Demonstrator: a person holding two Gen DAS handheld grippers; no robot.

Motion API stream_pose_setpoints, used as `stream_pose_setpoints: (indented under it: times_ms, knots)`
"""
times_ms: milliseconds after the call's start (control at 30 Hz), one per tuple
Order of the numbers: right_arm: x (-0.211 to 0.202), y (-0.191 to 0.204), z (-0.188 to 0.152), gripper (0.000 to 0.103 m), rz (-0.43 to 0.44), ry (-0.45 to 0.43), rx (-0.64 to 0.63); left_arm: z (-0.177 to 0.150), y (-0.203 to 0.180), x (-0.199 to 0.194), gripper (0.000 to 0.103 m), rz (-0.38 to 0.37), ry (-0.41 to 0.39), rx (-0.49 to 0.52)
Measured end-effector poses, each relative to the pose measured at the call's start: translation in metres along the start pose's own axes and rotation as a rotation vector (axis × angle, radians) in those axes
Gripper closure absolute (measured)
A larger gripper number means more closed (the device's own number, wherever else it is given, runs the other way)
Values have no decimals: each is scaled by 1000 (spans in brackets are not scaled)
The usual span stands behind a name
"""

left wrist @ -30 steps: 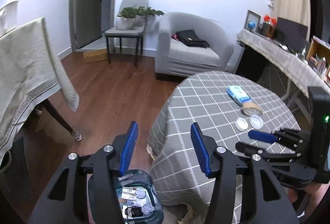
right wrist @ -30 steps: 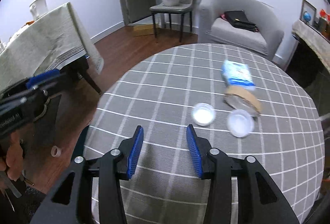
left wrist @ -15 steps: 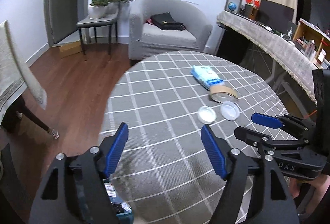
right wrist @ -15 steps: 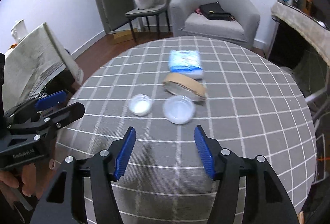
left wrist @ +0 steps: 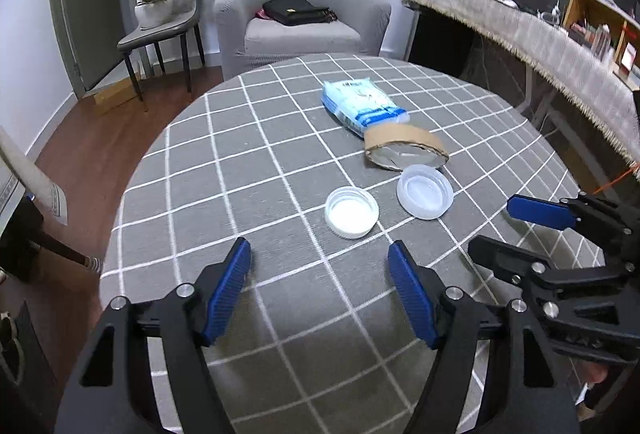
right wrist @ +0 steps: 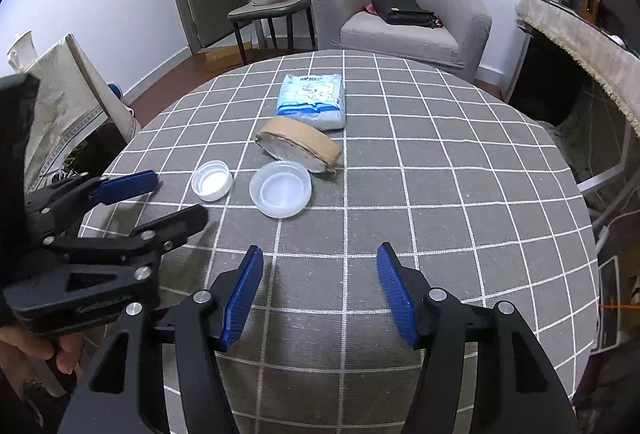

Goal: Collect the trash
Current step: 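Grasp a small white lid with the left gripper while the right grasps a clear lid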

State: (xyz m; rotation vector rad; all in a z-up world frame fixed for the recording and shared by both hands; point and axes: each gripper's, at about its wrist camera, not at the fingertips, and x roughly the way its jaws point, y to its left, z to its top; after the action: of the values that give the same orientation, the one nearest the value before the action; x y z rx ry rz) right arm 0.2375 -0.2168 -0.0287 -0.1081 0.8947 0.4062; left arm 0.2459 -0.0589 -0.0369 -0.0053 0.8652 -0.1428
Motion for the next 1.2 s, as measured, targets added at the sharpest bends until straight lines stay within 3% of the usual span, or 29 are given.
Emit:
stream_pose_setpoints:
  times_ms: [200, 400, 533, 867, 1200]
  knots:
    - [2, -5, -3, 43, -8, 13, -12, 7, -7, 12, 36, 14, 14, 9]
    - [2, -8, -1, 43, 8, 18, -12, 18, -2, 17, 49, -6, 17, -25]
    - [5, -2, 5, 47, 25, 15, -30, 22, -4, 20, 70, 31, 24, 10]
    - [15, 14, 15, 51, 22, 18, -60, 22, 16, 8, 71, -22, 24, -75]
    - [27, 31, 27, 58, 11, 20, -75, 14, 33, -6, 70, -8, 19, -66]
